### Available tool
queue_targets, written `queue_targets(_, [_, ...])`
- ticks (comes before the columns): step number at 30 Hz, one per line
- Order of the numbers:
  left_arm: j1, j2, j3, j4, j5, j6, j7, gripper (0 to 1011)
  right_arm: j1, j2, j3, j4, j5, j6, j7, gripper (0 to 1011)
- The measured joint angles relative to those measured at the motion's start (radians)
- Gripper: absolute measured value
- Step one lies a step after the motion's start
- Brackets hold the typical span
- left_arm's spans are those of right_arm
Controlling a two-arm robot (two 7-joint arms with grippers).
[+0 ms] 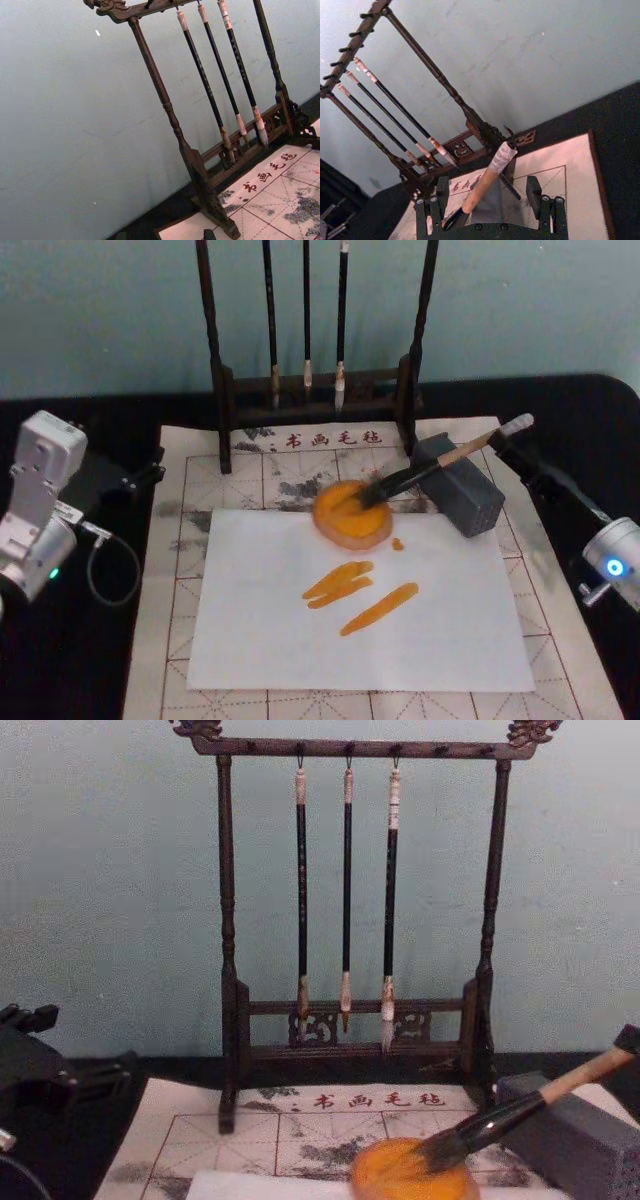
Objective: Pick up the brush from the inkstone, write on the paper, then place the brush back to its original position.
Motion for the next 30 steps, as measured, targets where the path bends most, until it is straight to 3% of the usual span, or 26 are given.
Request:
queue_targets(14, [0.0,0.0,0.0,0.0,0.0,0.0,0.0,1001,0.079,-0.048,-0.007,0.115,0.139,0.052,0.067,1000])
queue_targets(30, [0.0,0.0,0.0,0.0,0.0,0.0,0.0,1001,0.102,-0.074,-0.005,0.173,0.247,0.076,0.078,1000])
